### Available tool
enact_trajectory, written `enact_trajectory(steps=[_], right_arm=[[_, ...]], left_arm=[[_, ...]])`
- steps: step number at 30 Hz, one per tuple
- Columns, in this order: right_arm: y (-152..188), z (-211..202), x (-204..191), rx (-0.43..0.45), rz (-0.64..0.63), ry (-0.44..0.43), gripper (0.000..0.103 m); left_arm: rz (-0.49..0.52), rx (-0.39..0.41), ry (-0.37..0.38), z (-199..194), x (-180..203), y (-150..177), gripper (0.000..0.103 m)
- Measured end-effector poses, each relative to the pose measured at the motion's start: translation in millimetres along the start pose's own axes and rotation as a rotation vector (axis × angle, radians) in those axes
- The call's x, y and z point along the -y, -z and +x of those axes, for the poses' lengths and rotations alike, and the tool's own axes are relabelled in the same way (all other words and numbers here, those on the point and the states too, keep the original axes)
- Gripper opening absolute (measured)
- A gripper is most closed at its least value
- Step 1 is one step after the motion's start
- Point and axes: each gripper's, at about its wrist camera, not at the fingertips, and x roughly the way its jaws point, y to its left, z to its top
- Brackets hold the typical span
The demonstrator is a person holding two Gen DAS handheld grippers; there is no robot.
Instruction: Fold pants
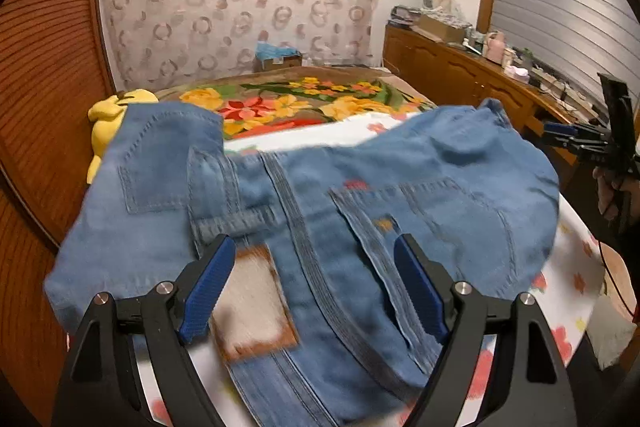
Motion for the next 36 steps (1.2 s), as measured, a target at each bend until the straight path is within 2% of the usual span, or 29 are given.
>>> enact_trajectory(steps=[9,18,25,36], right_arm=[[39.3,-34.9,-11.1,-0.008,0.005,-0.070,0.048],[62.4,-35.8,-14.7,-0.036,0.037,-0.114,0.048],[62.8,-15.2,-17.6,-0.082,0.036,-0.111,0.048],[67.8,7.3,-18.8,-0.113,0.041,-0.101,0.048]], left_arm=[[-0.004,-0.002,-0.014,-24.0,9.4,36.8,0.082],[-0.035,-0.010,-0.037,-31.3,12.5,59.5,0.082],[-0.035,-0.044,-0.083,-18.8,7.2,68.5,0.082],[-0.087,-0.014,-0.139,-27.7,5.4,74.1,0.082]])
